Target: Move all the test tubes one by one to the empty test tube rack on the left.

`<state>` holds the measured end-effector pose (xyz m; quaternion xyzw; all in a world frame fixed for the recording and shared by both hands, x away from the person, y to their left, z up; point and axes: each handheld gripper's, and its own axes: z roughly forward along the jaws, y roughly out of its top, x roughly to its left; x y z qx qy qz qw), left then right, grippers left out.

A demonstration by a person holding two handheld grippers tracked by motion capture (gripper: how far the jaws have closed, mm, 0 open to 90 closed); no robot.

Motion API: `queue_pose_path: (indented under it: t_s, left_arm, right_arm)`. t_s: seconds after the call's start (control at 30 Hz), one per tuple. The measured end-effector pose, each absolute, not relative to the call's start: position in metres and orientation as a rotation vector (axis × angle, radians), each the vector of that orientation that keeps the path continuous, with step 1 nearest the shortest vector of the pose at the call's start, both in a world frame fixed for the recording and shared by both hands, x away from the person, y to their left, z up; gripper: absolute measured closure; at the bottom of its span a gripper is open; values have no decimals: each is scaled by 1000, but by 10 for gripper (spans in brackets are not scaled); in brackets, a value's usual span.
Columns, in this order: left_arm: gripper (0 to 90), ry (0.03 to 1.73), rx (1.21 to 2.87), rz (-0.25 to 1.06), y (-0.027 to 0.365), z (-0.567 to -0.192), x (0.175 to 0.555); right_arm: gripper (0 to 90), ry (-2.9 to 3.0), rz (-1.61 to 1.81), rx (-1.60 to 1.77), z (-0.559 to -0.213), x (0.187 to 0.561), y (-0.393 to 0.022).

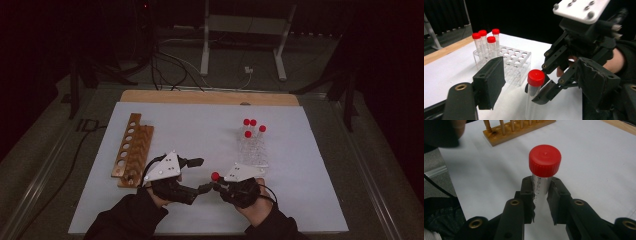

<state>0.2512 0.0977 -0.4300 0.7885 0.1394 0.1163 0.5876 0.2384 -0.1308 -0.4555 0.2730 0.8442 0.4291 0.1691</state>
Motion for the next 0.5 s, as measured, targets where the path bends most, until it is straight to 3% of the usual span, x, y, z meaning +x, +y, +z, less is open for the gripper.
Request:
queue_pose_path:
  t_s: [0.1,0.5]
  left_arm:
    - [368,329,1845,267,95,-432,254]
    - [526,332,1894,282,79,-441,258]
  right_arm:
    - [750,2401,1220,776,-455,238,-131]
    - [750,2407,1223,765,-454,237,-129]
